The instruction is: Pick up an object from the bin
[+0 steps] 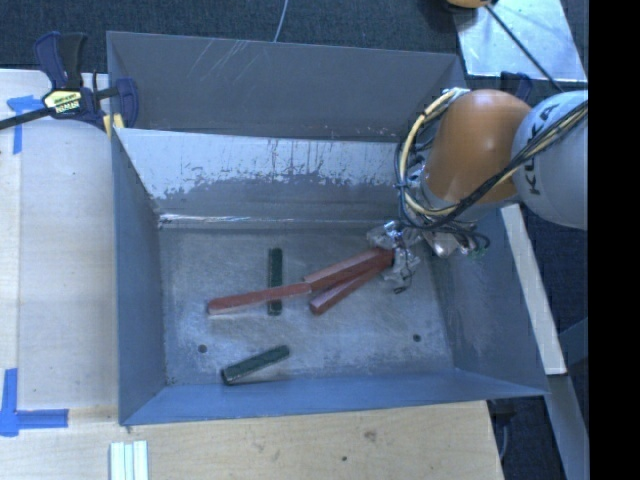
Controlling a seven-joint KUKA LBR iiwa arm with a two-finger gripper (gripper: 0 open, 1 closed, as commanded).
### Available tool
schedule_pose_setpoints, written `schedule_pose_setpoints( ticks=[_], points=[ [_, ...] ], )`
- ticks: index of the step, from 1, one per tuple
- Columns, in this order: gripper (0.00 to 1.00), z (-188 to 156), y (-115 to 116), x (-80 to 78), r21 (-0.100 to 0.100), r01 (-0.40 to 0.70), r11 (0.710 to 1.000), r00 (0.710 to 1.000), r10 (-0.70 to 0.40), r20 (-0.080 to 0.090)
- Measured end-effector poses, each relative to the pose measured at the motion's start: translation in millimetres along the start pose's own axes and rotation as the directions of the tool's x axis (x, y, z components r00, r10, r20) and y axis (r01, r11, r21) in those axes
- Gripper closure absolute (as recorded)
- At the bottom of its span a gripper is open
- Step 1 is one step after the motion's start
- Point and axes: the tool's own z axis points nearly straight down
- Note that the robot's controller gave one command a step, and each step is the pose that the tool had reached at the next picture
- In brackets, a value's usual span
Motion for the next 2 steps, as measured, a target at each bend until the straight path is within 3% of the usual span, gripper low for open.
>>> schedule_pose_setpoints(
  ticks=[1,2],
  points=[
    [1.00,-40,13,1.9,-0.006,0.008,1.000,1.000,-0.008,-0.009],
    [1.00,-110,3,15.2,-0.004,0.047,0.999,0.999,-0.047,-0.004]
  ],
)
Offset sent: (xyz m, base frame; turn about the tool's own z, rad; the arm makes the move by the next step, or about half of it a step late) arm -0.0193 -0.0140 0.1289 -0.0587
